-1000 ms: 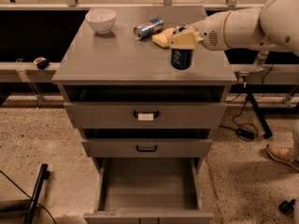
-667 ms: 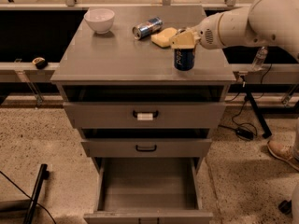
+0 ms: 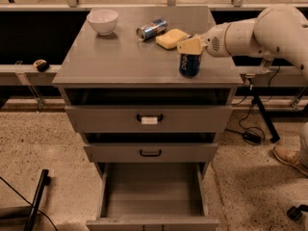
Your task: Pick pepsi can from bottom drawer and place on counter
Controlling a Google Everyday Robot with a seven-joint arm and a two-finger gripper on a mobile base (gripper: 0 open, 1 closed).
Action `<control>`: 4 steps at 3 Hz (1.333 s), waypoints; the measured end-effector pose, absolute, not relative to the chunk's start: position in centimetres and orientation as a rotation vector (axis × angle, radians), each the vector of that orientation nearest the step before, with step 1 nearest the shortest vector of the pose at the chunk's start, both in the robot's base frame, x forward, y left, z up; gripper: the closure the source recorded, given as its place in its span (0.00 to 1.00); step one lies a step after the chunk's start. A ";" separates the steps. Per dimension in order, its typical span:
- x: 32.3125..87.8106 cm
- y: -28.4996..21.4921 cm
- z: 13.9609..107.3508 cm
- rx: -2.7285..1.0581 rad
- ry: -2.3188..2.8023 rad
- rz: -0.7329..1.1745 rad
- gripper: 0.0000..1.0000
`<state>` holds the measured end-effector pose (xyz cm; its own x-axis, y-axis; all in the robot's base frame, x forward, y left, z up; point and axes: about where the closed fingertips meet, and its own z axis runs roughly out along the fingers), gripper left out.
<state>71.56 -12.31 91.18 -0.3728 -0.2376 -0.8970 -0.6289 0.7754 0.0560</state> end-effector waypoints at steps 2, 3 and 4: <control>71.6 -12.3 91.2 -0.654 1.953 0.484 0.04; 71.5 -12.2 91.5 -0.699 1.970 0.469 0.00; 70.2 -13.5 93.6 -0.799 1.942 0.444 0.00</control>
Offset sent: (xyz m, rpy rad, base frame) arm 0.0000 0.0000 0.0000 0.0000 0.0000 0.0000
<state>70.21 -13.52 93.61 -0.3299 -0.3468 -0.8780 -0.6939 0.7197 -0.0235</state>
